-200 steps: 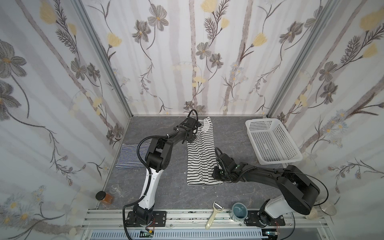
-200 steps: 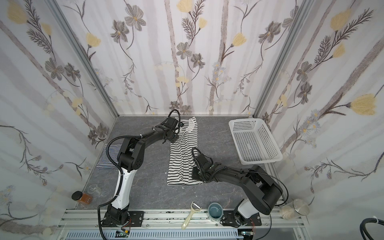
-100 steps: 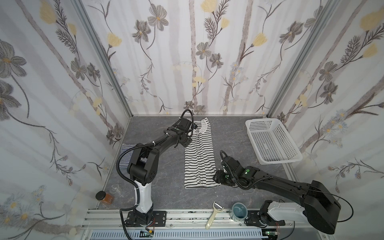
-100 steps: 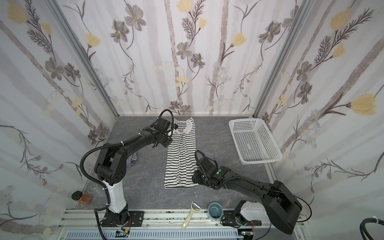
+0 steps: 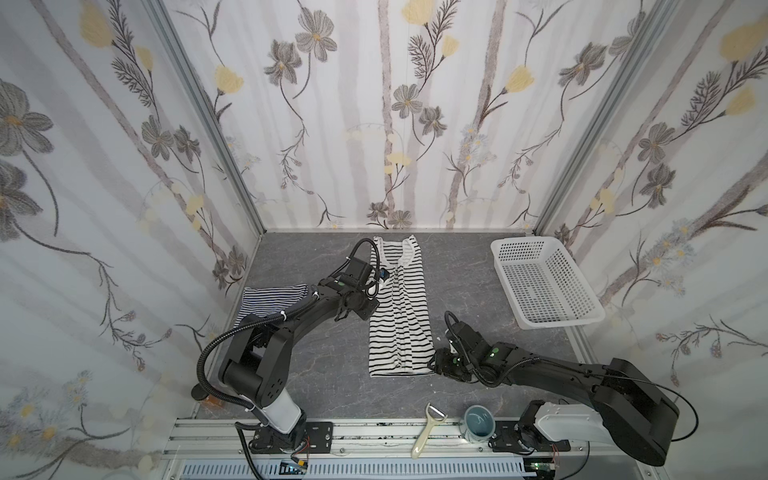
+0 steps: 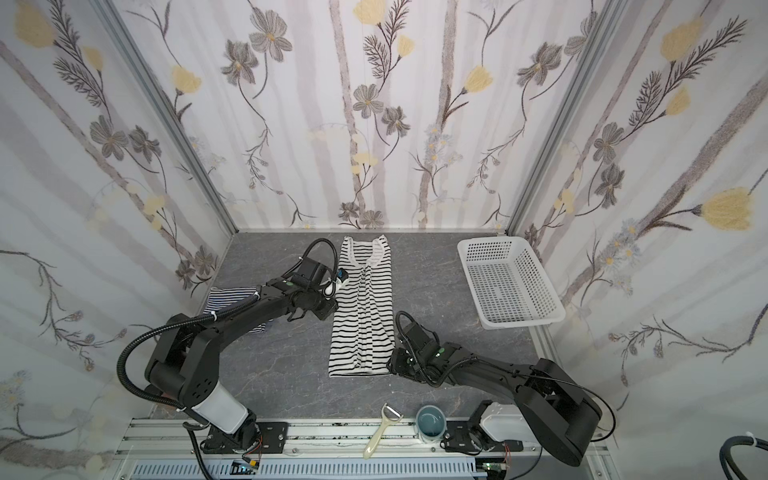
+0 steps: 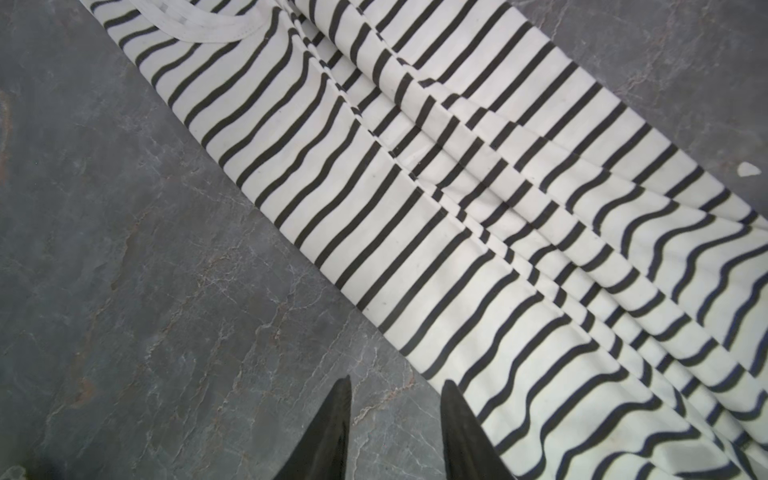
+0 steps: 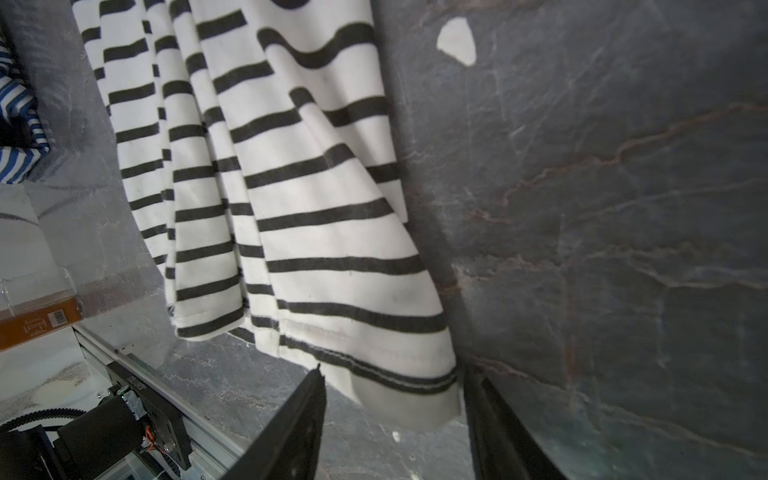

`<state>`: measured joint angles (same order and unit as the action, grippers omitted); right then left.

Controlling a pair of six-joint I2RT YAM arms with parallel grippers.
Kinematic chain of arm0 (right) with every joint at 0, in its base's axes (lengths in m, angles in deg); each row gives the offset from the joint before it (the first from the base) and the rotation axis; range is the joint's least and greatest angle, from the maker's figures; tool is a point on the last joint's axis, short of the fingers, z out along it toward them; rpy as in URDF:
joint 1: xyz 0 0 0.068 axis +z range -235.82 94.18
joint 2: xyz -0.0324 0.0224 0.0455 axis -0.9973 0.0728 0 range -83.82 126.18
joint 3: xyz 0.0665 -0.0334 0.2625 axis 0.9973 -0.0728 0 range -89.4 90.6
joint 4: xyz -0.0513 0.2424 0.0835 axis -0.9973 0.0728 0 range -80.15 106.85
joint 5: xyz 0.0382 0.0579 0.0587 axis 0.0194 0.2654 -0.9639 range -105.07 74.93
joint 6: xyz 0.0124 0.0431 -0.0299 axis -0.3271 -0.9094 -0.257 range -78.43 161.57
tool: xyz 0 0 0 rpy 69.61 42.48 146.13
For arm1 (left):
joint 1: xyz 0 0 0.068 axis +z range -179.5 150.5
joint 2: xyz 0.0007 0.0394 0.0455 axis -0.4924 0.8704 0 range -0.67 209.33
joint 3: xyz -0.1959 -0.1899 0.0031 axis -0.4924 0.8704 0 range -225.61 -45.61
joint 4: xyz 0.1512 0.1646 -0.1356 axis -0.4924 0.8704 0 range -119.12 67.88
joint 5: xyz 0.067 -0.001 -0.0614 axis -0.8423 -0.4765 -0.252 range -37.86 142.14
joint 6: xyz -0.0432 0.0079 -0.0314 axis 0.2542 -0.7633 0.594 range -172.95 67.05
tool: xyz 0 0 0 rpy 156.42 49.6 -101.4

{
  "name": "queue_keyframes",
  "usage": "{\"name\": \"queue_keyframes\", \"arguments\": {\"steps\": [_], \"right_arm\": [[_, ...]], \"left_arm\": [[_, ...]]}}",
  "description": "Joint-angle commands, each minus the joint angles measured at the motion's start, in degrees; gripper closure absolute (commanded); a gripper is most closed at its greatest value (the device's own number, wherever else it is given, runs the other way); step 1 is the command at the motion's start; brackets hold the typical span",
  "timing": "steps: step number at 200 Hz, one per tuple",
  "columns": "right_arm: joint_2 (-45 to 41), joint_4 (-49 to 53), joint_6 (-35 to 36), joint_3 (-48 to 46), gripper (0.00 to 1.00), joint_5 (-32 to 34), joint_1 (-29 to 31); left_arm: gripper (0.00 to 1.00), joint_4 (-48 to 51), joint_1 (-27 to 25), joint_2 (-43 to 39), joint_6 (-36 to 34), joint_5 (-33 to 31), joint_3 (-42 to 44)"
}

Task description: Fold and stack the tank tops

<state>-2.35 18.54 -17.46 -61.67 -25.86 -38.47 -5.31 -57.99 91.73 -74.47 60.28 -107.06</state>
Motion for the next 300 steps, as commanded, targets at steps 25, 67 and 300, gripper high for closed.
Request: {"name": "queue_keyframes", "arguments": {"steps": [25,67,300], "right_arm": [[0.5,-5.1,-2.4,-1.3,0.5,-1.3,-1.7],[2.9,-11.0,-3.4,-2.1,0.64,-5.0,-1.6],[0.2,-7.5,-0.1,6.5,1.0,-7.1,-5.7]], "left_arm": [[0.61,-2.0,-1.8,-6.7,0.2,5.1,5.4],[0.61,-1.9,-4.9,-9.1,-0.4,4.8,8.6],[0.58,1.4,-21.0,-10.3,-10.3,6.7,19.6]]}}
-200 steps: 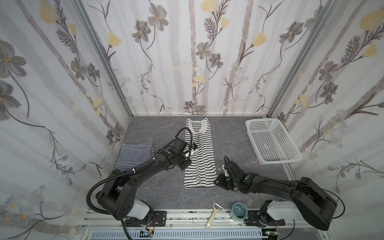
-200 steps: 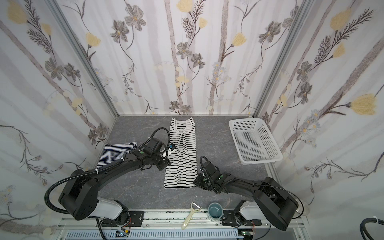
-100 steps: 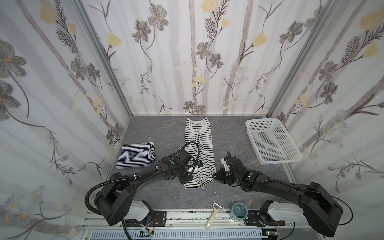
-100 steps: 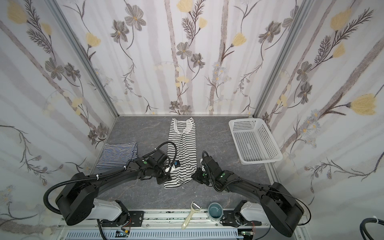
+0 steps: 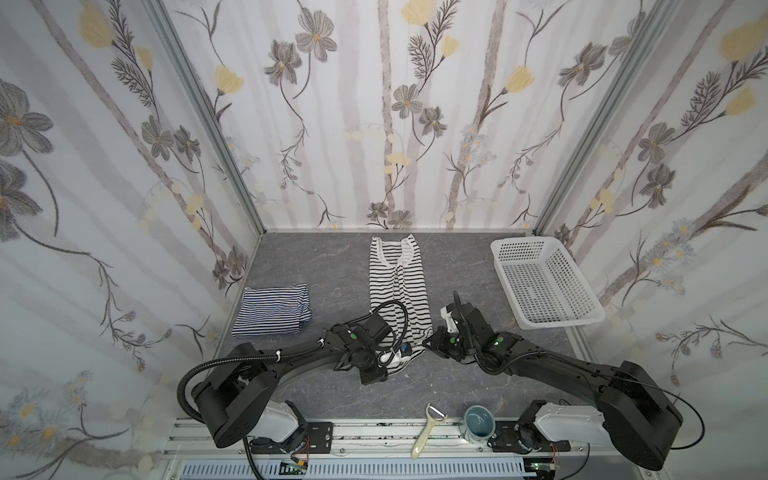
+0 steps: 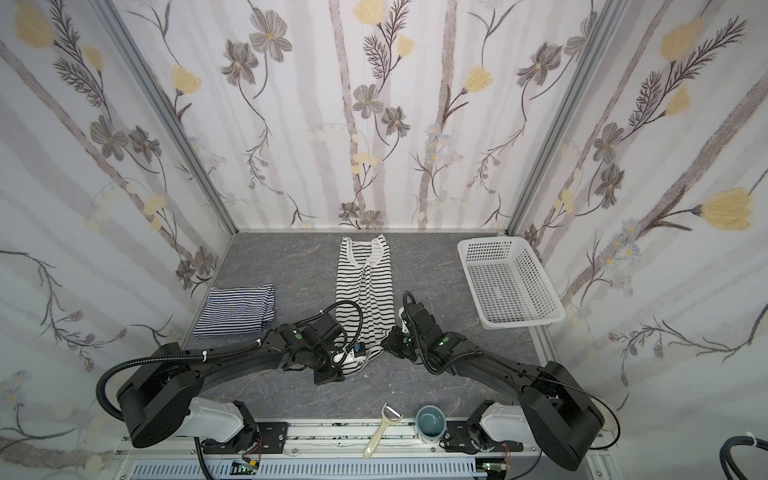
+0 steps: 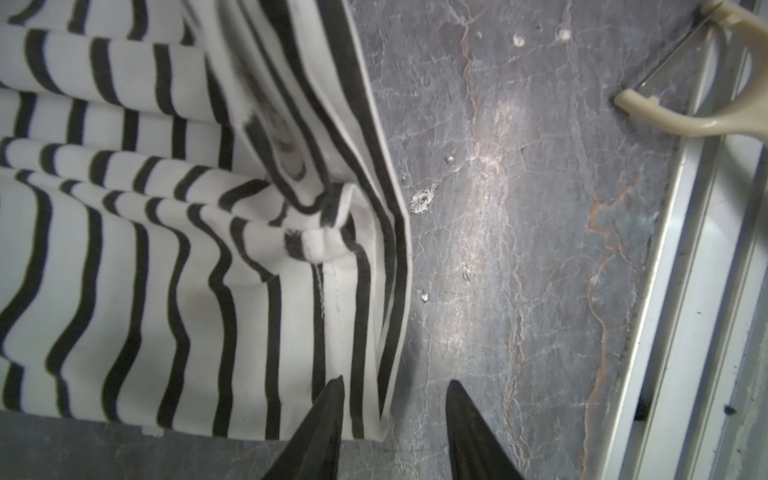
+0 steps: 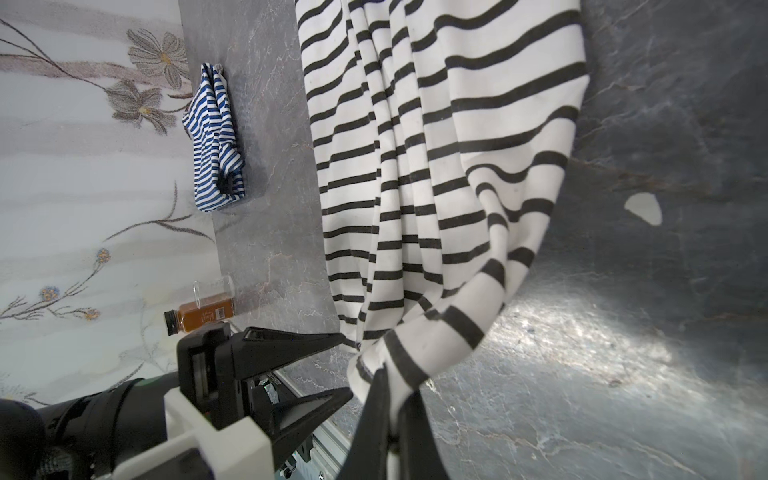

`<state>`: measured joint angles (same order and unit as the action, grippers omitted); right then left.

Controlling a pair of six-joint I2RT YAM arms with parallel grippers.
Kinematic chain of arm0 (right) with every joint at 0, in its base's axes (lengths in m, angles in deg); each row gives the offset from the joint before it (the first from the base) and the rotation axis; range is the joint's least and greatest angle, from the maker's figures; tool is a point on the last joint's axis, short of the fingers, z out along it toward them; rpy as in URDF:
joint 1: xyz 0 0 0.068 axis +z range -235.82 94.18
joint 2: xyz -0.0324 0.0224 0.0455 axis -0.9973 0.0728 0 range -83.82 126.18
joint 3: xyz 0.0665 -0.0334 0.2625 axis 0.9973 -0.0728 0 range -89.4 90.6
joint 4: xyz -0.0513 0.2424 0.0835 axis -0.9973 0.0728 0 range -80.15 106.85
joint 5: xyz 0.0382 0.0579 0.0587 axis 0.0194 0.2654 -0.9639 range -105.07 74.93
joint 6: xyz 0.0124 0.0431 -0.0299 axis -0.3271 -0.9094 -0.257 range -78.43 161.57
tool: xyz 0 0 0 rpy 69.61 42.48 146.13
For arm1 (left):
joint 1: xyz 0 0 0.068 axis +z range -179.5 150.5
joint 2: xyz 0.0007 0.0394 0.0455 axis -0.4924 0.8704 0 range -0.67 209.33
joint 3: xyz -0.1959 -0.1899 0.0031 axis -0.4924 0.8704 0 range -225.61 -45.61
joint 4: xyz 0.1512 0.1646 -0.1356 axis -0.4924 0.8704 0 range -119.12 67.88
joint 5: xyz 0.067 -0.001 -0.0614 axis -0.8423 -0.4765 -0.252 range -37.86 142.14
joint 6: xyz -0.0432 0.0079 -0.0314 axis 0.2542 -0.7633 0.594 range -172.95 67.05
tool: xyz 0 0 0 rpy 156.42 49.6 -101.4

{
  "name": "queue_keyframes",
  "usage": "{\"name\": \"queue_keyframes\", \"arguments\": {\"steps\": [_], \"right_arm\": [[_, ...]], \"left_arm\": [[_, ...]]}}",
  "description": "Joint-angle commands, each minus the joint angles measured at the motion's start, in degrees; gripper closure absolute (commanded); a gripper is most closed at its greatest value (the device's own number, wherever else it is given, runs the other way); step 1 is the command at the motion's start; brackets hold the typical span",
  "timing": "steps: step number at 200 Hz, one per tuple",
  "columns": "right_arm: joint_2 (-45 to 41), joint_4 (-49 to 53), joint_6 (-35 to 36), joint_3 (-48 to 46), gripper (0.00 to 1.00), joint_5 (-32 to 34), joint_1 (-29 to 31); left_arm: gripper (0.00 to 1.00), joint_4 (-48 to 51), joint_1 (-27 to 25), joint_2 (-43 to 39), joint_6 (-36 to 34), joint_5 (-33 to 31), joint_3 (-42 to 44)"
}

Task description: Fold and stack the tank tops

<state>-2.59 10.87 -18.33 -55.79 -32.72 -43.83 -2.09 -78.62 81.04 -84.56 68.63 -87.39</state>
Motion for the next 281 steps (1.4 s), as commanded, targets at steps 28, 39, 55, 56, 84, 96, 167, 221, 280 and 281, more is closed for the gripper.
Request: {"name": "queue_keyframes", "arguments": {"steps": [28,39,55,56,84,96,167,221,280,281], "right_arm": [[1.0,-0.3,0.8,0.6,1.0,-0.7,-0.9],[1.3,-0.4,1.0,0.8,1.0,-1.0,-1.0],[1.5,-0.5,1.1,0.9,1.0,-1.0,-1.0],[1.5,-0.5,1.1,0.9,1.0,-1.0,-1.0],[1.8,-0.8,1.2,0.6,1.0,-1.2,-1.4],[2.0,-0.8,1.3,0.6,1.0,-1.4,-1.6],[-0.2,0.2,1.9,-1.3,1.0,-1.4,-2.5],[-6.8,4.9,3.4,-2.5,1.0,-1.0,-2.1],[-10.9,10.2,3.8,2.7,1.0,0.3,-1.2],[-10.9,10.3,3.8,2.9,1.0,0.3,-1.2]], "left_arm": [[0.58,-3.5,-1.0,1.6,-0.1,-3.2,0.3],[0.58,-4.2,-1.1,2.3,0.0,-3.9,0.6],[0.58,-5.1,-1.4,3.4,0.1,-5.2,0.8],[0.58,-5.2,-1.4,3.4,0.1,-5.3,0.8],[0.58,-5.8,-1.9,4.6,0.5,-6.0,0.9],[0.59,-6.0,-2.3,5.0,0.2,-6.7,1.3],[1.0,-5.2,-3.2,3.1,-1.5,-8.7,3.2],[1.0,5.0,-3.1,-4.9,0.4,1.1,-0.6],[1.0,8.8,-2.4,-9.3,1.0,-6.5,-5.8],[1.0,8.7,-2.3,-9.2,0.9,-6.8,-5.9]]}}
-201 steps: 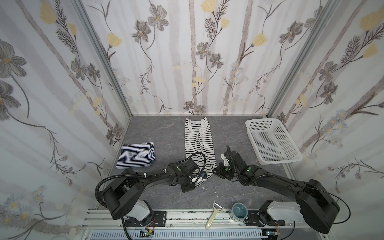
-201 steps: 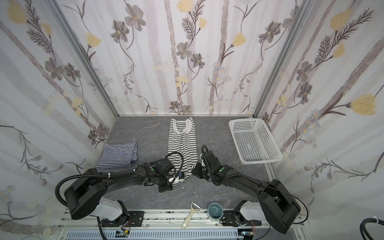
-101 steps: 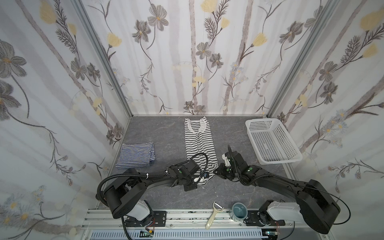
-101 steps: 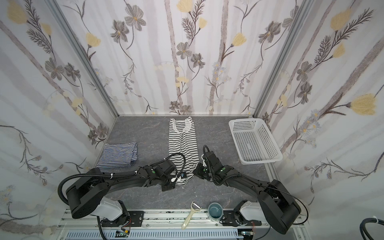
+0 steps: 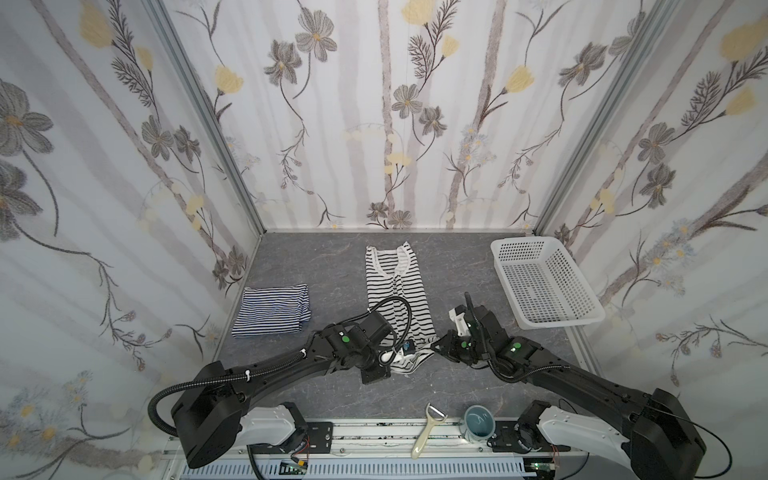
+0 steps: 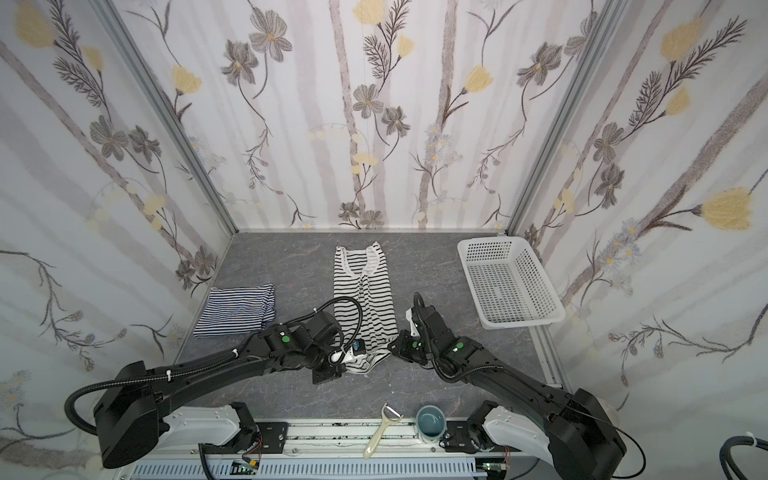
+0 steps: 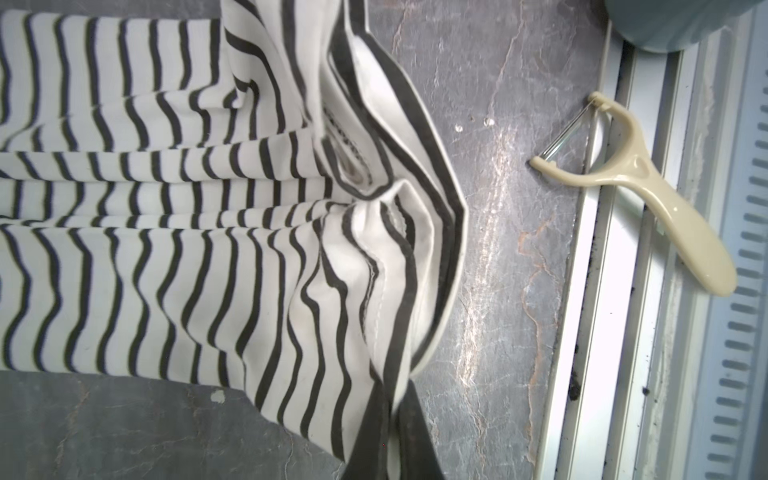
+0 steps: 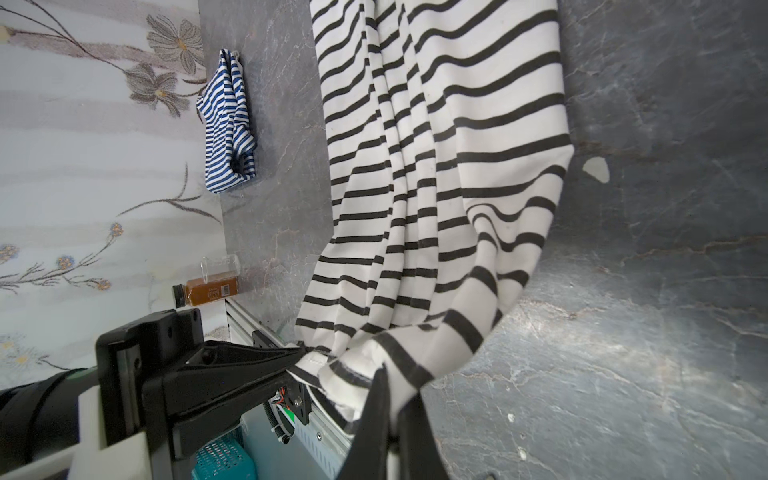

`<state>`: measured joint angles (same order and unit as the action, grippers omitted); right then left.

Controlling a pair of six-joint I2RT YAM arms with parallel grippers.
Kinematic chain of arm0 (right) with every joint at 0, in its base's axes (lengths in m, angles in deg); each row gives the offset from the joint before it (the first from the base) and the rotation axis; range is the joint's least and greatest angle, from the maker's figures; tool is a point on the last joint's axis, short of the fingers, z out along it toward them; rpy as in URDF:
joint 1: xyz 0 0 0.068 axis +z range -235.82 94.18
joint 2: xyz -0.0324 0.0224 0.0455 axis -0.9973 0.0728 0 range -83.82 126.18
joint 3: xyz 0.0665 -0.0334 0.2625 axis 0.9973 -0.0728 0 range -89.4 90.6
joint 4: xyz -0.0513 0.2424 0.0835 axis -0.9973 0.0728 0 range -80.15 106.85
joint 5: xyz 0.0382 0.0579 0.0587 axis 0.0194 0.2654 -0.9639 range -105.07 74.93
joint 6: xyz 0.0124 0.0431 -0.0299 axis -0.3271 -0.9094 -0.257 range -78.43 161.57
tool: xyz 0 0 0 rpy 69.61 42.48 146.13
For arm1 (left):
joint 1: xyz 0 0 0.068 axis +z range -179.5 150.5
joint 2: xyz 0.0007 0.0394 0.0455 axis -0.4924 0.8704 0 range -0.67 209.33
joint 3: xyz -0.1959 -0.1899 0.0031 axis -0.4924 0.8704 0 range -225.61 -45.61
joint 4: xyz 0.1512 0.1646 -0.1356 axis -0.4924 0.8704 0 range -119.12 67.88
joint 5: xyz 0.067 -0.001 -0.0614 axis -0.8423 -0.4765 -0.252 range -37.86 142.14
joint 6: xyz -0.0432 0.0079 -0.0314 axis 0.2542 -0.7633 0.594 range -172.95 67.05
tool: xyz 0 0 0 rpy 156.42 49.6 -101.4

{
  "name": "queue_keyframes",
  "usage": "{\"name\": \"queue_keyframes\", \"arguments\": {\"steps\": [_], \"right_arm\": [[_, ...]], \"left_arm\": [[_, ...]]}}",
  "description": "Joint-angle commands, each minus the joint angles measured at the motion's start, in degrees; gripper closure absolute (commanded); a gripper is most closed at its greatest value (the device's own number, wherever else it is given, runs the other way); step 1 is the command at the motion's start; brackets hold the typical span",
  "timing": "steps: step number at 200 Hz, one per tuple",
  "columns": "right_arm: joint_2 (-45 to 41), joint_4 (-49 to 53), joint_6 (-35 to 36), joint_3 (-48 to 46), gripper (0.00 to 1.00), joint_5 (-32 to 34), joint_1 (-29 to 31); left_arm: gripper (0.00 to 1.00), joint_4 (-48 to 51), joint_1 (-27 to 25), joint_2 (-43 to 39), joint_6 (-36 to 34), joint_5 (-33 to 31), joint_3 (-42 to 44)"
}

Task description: Fold and stack the tank tops

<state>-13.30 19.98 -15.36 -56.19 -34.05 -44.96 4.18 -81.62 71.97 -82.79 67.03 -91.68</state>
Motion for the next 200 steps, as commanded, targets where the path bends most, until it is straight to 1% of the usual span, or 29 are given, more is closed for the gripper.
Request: {"name": "queue_keyframes", "arguments": {"steps": [1,14,35,43,83,103,107,121,140,144,171,200], "right_arm": [[-0.1,1.2,0.9,3.4,1.0,1.7,-0.1],[1.1,1.3,1.6,5.9,1.0,1.0,-0.8],[4.5,1.4,3.1,9.5,1.0,0.3,-2.5],[6.1,1.5,3.9,12.8,1.0,0.0,-3.1],[16.0,1.7,8.2,21.5,1.0,-2.4,-7.2],[20.5,2.3,10.2,26.1,1.0,-3.3,-9.8],[22.7,2.3,10.6,26.9,1.0,-3.5,-10.3],[26.2,2.5,11.4,29.5,1.0,-4.1,-12.0],[30.9,2.4,11.9,32.9,1.0,-5.5,-14.3],[31.9,2.4,11.9,33.6,1.0,-5.7,-14.7],[38.8,2.1,12.5,38.4,1.0,-7.7,-16.5],[44.9,1.4,12.5,42.0,1.0,-8.4,-18.3]], "left_arm": [[1.0,2.4,0.8,-0.1,-0.9,-5.4,-1.7],[1.0,2.3,2.3,0.8,-1.9,-7.1,-3.4],[1.0,2.1,5.7,2.9,-3.7,-7.6,-7.2],[1.0,1.9,7.1,4.1,-4.2,-7.9,-8.8],[1.0,-0.8,13.0,12.0,-6.6,-8.6,-17.3],[1.0,-2.3,16.1,17.1,-7.1,-8.7,-21.8],[1.0,-2.4,16.7,18.2,-7.2,-8.7,-22.8],[1.0,-3.2,18.6,21.8,-7.3,-8.7,-25.7],[1.0,-3.9,19.8,26.1,-8.0,-8.8,-27.7],[1.0,-4.0,20.0,26.9,-8.2,-8.8,-29.6],[1.0,-5.2,21.5,32.2,-8.2,-8.1,-32.8],[1.0,-5.9,22.4,37.1,-8.0,-9.3,-35.8]]}}
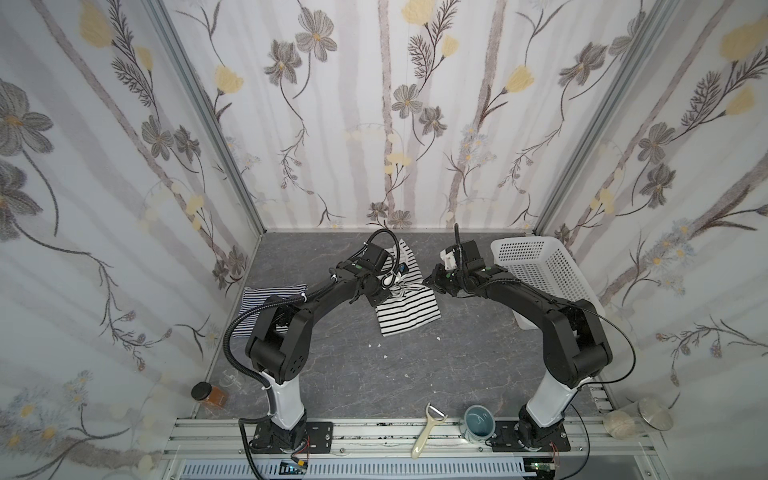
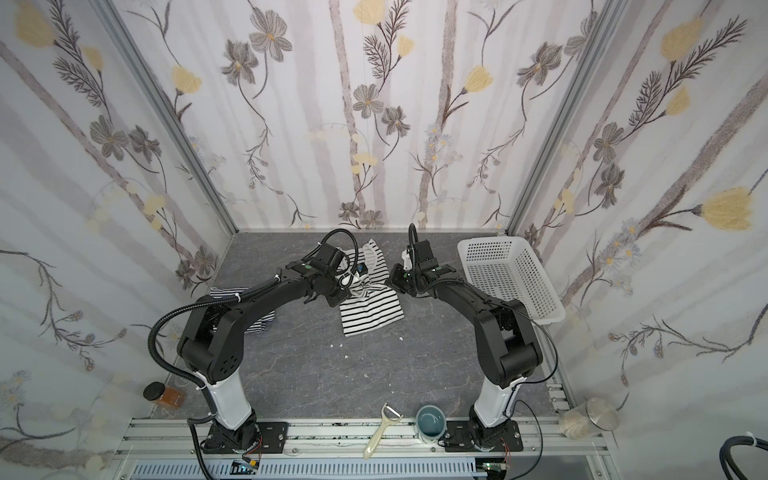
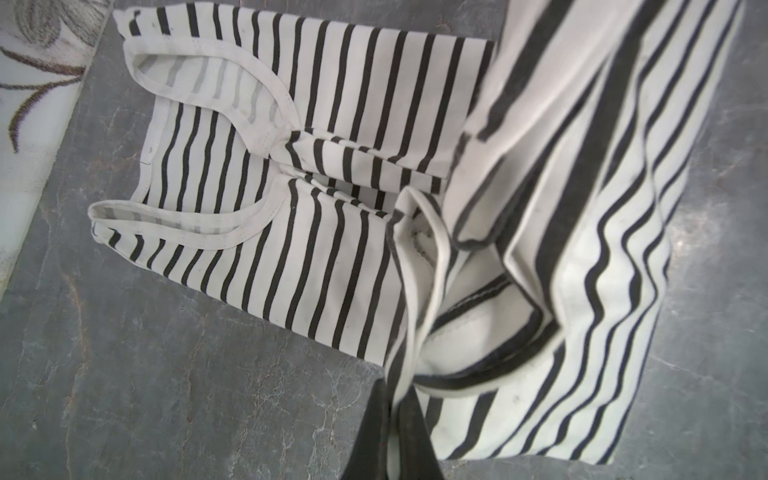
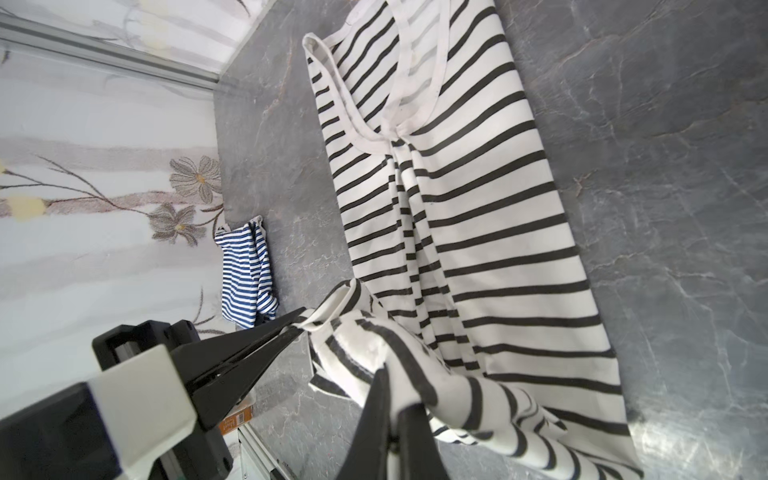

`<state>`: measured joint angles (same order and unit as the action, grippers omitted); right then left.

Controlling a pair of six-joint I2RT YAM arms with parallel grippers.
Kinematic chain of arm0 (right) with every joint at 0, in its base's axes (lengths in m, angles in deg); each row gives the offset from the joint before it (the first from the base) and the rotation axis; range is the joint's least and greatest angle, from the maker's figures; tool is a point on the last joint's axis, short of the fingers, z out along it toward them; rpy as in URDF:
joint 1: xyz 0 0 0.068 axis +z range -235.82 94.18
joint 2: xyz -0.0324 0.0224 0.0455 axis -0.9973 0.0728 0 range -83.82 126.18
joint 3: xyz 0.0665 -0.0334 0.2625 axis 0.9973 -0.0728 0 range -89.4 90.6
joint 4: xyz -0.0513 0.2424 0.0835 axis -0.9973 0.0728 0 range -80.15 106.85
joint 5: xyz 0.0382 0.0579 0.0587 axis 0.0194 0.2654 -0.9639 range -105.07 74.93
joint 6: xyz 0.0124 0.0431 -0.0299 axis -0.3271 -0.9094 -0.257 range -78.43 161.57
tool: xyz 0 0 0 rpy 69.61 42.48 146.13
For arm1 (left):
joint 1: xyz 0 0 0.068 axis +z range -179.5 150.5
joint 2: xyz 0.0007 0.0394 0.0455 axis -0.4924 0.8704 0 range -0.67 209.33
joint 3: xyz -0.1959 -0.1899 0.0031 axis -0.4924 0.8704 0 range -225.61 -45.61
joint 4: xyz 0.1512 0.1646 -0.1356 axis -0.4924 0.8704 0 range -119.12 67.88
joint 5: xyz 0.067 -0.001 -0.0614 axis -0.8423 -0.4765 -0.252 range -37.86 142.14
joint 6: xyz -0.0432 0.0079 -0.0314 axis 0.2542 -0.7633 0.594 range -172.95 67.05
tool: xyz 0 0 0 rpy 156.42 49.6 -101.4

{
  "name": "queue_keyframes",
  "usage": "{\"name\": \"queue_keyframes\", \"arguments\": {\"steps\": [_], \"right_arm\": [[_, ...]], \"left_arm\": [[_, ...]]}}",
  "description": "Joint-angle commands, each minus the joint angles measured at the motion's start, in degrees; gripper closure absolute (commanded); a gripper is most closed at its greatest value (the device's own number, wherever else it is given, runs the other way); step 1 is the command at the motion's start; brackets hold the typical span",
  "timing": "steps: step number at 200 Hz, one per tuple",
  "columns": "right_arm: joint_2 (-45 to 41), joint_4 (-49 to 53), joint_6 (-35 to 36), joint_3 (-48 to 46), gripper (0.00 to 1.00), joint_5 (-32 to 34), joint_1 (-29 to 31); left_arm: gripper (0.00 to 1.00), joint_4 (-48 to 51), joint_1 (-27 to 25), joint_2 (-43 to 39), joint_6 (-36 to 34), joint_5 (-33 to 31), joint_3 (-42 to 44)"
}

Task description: Fold and stack the tank tops

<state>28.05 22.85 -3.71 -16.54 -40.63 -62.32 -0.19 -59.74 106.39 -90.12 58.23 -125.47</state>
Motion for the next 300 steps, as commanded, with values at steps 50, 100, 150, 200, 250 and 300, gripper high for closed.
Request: {"name": "queue_keyframes", "arguments": {"steps": [50,100,150,200,250,300], "right_arm": [[12.1,-3.2,0.2,8.6,1.0,-4.4,-2.4],[17.6,-11.3,-2.5,11.7,0.56,-11.8,-4.0],[7.8,-13.6,-1.0,1.1,0.53,-7.1,-3.9],[-4.2,-7.3,3.4,-14.3,0.52,1.7,-3.0],[-9.2,-11.6,2.7,-24.4,0.43,-0.2,-2.7],[-4.5,-22.3,-1.6,-27.6,0.42,-4.4,-2.4]], "left_arm": [[1.0,-3.6,2.4,7.6,1.7,-2.0,-5.8],[0.8,-6.2,3.2,11.6,5.7,-8.3,-8.7],[0.64,-12.1,3.8,5.0,10.2,-9.8,-4.1],[0.63,-13.1,-0.2,-7.4,7.6,-1.8,11.1],[0.45,-18.5,-6.4,-12.0,7.7,-6.1,23.0],[0.45,-20.3,-7.1,-14.9,9.5,-6.0,25.9]]}}
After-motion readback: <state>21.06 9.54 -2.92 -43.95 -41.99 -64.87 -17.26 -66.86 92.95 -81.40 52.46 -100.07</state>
